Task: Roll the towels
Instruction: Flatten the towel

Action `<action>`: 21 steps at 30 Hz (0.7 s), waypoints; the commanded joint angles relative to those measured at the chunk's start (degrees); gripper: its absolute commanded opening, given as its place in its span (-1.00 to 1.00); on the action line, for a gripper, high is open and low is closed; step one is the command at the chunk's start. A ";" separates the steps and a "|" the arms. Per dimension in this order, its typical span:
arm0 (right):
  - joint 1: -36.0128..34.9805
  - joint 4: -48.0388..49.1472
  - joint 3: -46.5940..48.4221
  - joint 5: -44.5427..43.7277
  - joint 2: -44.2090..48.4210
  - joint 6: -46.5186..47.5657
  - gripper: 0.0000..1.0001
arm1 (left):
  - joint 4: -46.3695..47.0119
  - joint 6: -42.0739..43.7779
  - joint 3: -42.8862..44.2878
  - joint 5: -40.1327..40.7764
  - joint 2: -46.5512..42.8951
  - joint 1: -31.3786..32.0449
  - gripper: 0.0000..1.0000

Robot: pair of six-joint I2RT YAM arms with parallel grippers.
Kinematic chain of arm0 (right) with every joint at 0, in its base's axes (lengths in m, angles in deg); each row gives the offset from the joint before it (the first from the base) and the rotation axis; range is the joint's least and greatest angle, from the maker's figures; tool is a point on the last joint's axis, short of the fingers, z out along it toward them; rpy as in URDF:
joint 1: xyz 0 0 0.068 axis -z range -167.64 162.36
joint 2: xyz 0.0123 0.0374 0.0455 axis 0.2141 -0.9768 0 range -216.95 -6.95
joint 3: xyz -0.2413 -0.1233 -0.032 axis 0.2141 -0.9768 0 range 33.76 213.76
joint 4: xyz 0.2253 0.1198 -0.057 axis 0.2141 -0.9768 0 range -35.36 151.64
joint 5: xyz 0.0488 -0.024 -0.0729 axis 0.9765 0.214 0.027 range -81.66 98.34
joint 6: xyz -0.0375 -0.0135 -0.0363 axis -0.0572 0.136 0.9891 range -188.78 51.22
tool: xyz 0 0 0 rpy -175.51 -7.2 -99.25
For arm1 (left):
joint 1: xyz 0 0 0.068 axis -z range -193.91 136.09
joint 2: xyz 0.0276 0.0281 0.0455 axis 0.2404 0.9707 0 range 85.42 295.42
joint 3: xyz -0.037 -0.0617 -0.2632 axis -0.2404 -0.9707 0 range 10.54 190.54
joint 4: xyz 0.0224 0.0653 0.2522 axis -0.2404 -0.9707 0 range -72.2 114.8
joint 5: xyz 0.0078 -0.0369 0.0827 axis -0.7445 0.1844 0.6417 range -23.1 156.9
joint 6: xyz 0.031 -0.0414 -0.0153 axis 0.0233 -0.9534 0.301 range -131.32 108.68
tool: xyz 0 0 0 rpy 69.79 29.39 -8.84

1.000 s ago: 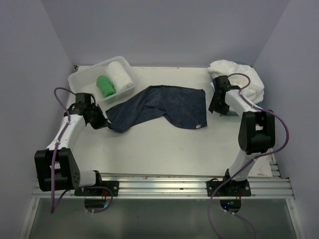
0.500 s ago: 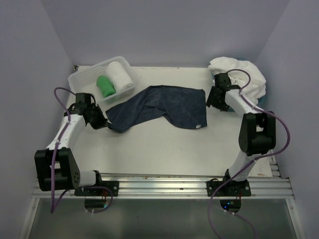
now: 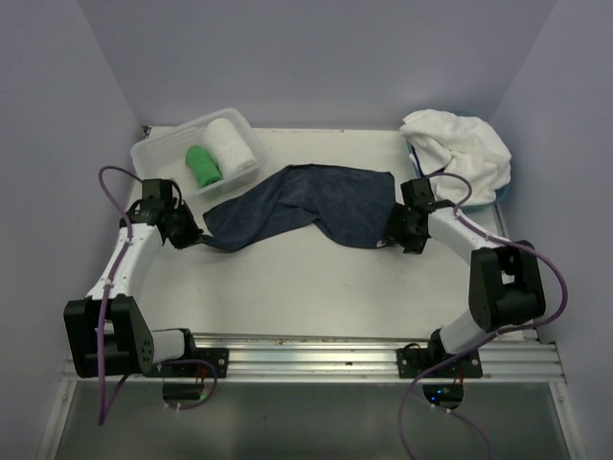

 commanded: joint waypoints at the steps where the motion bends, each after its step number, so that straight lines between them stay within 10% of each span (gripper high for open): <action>1: 0.13 5.86 -0.09 3.64 -1.09 -4.58 0.30 | 0.27 1.51 2.35 1.50 -1.10 -0.24 -1.00; 21: 1.44 11.31 -3.08 3.46 -4.87 -9.07 -0.14 | 2.82 0.72 6.40 1.41 4.18 -0.24 -1.00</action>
